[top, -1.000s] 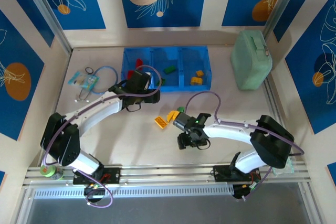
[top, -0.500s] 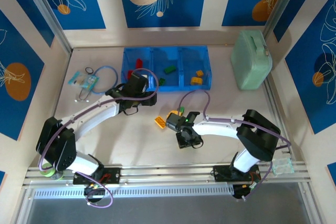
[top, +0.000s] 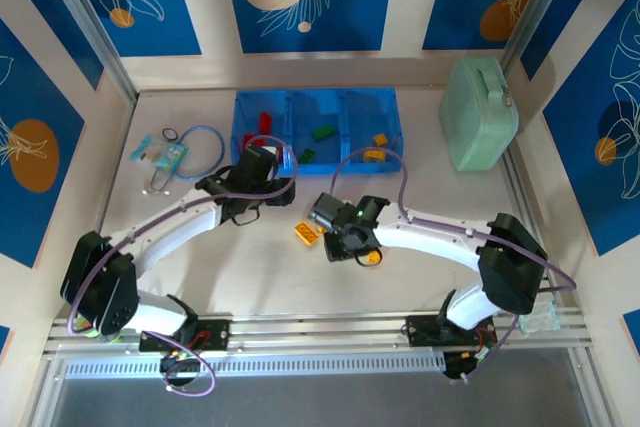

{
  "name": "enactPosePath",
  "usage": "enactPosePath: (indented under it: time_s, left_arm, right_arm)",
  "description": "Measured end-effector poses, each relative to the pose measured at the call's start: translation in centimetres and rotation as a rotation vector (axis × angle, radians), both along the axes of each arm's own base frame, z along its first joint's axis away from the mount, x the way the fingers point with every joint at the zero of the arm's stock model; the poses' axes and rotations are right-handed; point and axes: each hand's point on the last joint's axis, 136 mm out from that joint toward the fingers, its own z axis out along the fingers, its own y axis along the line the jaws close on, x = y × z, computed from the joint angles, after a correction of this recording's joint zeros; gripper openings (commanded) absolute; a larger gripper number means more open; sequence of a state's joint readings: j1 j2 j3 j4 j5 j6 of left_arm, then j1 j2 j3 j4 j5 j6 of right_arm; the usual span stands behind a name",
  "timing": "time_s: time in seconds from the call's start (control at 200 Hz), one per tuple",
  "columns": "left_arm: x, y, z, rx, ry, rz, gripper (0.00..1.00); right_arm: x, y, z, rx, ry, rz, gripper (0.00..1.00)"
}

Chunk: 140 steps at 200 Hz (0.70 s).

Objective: Sort the legos into containers by color
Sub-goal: Pick up the lego from the bottom-center of the table, then place the lego in the container.

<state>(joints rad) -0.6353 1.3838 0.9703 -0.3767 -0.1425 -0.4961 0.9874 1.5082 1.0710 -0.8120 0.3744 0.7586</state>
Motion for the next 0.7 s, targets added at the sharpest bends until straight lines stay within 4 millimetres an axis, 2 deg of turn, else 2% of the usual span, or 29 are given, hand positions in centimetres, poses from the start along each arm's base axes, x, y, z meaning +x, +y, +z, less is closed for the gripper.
enactPosePath:
  time_s: [0.17,0.305,0.41,0.525,0.7]
  left_arm:
    - [-1.3,0.9,-0.6,-0.009,-0.004,0.000,0.72]
    - [-2.4,1.3,-1.4,-0.014,0.010,0.005,0.72]
    - [-3.8,1.4,-2.4,-0.014,0.034,0.002,0.72]
    - [-5.2,1.4,-3.6,-0.013,0.055,-0.007,0.72]
    - [-6.5,1.2,-5.0,-0.009,0.085,-0.014,0.72]
  right_arm:
    - [6.8,1.3,4.9,0.093,-0.112,-0.033,0.38]
    - [12.7,2.6,6.9,0.124,-0.166,-0.035,0.38]
    - [16.8,3.5,6.8,0.117,-0.181,-0.026,0.38]
    - [21.3,4.7,5.9,0.093,-0.190,-0.014,0.38]
    - [25.7,5.6,3.8,0.057,-0.176,-0.005,0.41]
